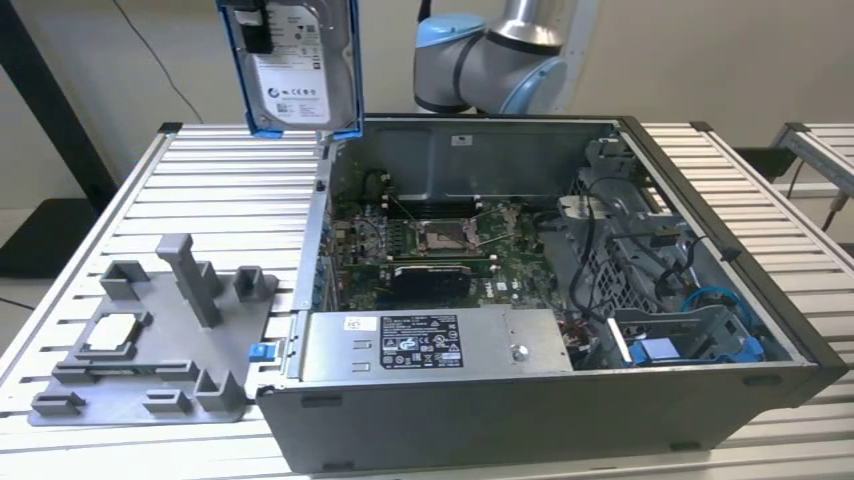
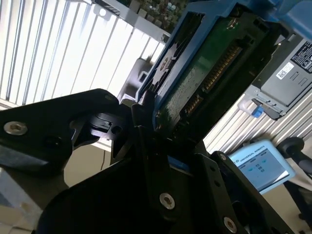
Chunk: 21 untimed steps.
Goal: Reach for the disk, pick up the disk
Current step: 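Pick up the disk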
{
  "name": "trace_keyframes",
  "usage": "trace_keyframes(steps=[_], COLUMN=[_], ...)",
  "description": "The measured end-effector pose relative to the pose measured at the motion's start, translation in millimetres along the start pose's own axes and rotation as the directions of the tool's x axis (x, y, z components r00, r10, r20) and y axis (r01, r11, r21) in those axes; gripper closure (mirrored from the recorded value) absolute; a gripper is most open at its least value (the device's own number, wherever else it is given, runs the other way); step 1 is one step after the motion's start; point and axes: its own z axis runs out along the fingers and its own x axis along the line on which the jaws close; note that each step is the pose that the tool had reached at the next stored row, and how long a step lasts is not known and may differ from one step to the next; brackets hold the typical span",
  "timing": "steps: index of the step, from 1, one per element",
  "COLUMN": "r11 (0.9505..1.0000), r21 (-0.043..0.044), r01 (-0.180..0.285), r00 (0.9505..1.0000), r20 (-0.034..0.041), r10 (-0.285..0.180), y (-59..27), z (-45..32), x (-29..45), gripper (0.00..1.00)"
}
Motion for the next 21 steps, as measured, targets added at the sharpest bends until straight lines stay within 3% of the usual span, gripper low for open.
trace_keyframes(steps=[21], r11=[1.0000], r21=[-0.0001], r01=[0.000], r00=[1.0000], r20=[0.0000], r10=[0.000], y=[-74.7], z=[-0.8], x=[-5.2], gripper=[1.00])
